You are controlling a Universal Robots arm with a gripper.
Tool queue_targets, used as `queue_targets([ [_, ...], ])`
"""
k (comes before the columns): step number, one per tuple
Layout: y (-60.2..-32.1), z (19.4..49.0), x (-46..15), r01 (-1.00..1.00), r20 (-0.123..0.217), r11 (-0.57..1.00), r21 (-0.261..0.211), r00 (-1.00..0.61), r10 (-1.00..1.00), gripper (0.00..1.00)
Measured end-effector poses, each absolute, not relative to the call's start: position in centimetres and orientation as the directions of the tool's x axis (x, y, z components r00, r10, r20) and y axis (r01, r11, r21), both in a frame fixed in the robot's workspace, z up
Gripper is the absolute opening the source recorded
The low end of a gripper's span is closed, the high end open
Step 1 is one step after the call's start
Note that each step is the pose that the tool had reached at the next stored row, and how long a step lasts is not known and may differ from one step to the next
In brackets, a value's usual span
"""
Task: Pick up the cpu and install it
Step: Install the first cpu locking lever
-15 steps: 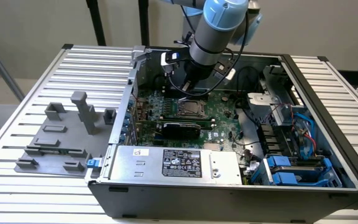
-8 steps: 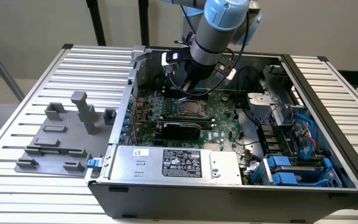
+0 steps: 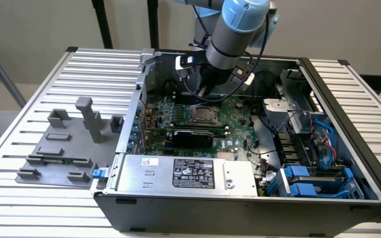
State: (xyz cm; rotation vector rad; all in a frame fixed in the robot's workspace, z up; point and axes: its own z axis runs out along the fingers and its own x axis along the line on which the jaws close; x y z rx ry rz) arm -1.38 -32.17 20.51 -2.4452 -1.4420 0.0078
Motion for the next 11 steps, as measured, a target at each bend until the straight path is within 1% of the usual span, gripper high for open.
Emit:
queue_targets([
  [11,-32.17,20.41,-0.78,0.854,0.133,-0.454,-0.252,0.496,0.858,0.11],
])
